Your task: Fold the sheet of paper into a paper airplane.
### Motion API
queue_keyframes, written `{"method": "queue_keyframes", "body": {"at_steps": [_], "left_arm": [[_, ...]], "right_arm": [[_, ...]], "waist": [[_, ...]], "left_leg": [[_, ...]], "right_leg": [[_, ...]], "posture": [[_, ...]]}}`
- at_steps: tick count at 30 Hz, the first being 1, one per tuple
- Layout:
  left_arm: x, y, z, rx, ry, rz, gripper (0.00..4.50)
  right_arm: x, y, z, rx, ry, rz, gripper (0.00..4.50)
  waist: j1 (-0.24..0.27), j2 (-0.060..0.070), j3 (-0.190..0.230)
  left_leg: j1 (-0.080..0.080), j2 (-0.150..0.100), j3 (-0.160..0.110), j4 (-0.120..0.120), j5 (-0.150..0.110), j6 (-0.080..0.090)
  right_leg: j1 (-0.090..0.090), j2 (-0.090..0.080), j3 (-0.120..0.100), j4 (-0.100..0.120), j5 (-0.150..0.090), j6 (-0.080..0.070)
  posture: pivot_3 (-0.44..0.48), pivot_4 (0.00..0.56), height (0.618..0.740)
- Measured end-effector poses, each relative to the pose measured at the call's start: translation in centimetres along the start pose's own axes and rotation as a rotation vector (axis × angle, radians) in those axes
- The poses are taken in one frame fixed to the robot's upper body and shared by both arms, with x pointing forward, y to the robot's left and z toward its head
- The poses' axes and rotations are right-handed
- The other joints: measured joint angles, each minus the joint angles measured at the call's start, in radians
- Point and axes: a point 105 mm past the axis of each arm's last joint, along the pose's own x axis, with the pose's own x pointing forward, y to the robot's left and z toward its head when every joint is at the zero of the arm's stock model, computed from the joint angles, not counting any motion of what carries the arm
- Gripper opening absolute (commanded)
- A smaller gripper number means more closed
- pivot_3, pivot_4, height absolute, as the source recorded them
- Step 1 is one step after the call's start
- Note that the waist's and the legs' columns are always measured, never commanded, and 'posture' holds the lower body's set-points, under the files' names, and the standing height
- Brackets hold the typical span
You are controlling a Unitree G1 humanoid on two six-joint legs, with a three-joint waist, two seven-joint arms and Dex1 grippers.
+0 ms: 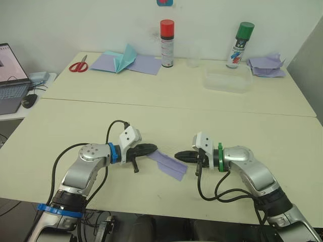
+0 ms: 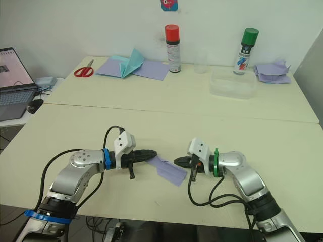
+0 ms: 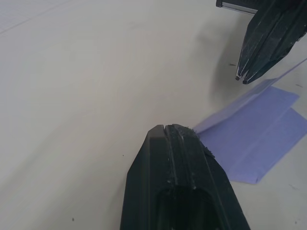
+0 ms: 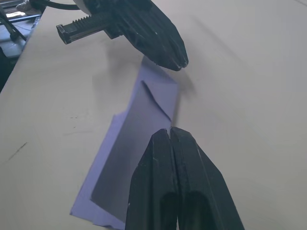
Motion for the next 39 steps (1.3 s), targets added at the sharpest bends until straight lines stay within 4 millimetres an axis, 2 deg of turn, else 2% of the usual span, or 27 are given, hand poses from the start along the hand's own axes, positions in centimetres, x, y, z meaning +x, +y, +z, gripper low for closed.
{"method": "queue_keyframes", "body": {"at_steps": [2,6,9,13,15,19,23,26,32,35,39], "left_arm": [[0.0,0.0,0.1,0.003,0.000,-0.003,0.53],[-0.9,0.0,0.7,0.041,0.007,-0.015,1.65],[-2.1,-0.3,1.2,0.075,0.015,-0.032,2.63],[-3.8,-1.5,1.1,0.131,0.046,-0.093,3.76],[-4.5,-1.8,1.3,0.173,0.049,-0.100,4.44],[-5.1,-3.1,1.3,0.237,0.031,-0.117,4.47],[-5.1,-4.8,0.4,0.263,0.008,-0.122,4.47],[-5.2,-5.8,-0.1,0.257,0.010,-0.128,4.47],[-4.8,-6.0,0.6,0.272,-0.020,-0.089,4.47],[-4.8,-5.9,0.8,0.268,-0.026,-0.069,4.50],[-4.9,-6.0,0.9,0.256,-0.030,-0.054,4.50]], "right_arm": [[-0.7,-0.8,0.5,-0.017,-0.006,-0.030,0.63],[-2.9,-1.6,1.7,-0.064,-0.015,-0.069,2.01],[-3.9,-0.8,2.4,-0.088,-0.029,-0.048,3.15],[-3.5,1.6,2.8,-0.078,-0.067,0.012,4.44],[-3.2,2.4,2.3,-0.080,-0.062,0.033,4.47],[-1.7,3.5,-0.6,-0.076,-0.006,0.035,4.47],[-0.6,2.8,-2.3,-0.162,0.033,-0.039,4.47],[0.1,2.4,-2.6,-0.207,0.028,-0.074,4.47],[0.7,2.3,-2.2,-0.329,-0.020,-0.092,4.47],[1.1,2.2,-1.6,-0.353,-0.061,-0.095,3.87],[1.2,1.9,-1.2,-0.389,-0.073,-0.094,2.43]], "waist": [[0.000,0.000,0.000],[0.000,0.000,0.001],[-0.001,0.000,0.001],[-0.001,0.000,0.002],[0.000,0.000,0.002],[-0.001,0.000,0.003],[-0.003,-0.002,0.005],[-0.001,-0.002,0.005],[-0.001,-0.002,0.005],[-0.001,-0.002,0.005],[-0.001,-0.002,0.005]], "left_leg": [[0.000,0.000,0.000,0.000,0.000,0.000],[0.000,0.000,0.000,0.000,0.000,0.000],[0.000,0.001,0.000,-0.001,0.000,0.000],[0.000,0.001,-0.001,-0.001,0.000,0.000],[0.000,0.001,0.000,-0.001,0.000,0.000],[0.000,0.001,0.002,0.000,0.000,0.000],[0.001,0.002,0.004,0.000,0.000,0.000],[0.000,0.002,0.003,0.000,0.000,0.000],[0.000,0.001,0.003,0.000,0.000,0.000],[0.001,0.001,0.003,0.000,0.000,0.000],[0.001,0.001,0.003,0.000,0.000,0.000]], "right_leg": [[0.000,0.000,0.000,0.000,0.000,0.000],[0.000,0.000,0.000,0.000,0.000,0.000],[0.000,0.000,0.000,0.000,0.000,0.000],[-0.002,0.000,-0.001,0.001,0.000,0.000],[-0.001,0.000,-0.001,0.000,0.000,0.000],[-0.001,-0.001,0.001,-0.001,0.000,0.000],[-0.002,-0.001,0.001,-0.001,0.000,0.000],[-0.002,0.000,0.001,0.000,0.000,0.000],[-0.001,-0.001,0.001,0.000,0.000,0.000],[-0.001,0.000,0.001,0.000,0.000,0.000],[-0.001,-0.001,0.001,0.001,0.000,0.000]], "posture": [[0.000,0.150,0.740],[0.000,0.150,0.740],[0.000,0.150,0.740],[0.000,0.150,0.740],[0.000,0.150,0.740],[0.000,0.150,0.740],[0.000,0.150,0.740],[0.000,0.150,0.740],[0.000,0.150,0.740],[0.000,0.150,0.740],[0.000,0.150,0.740]]}}
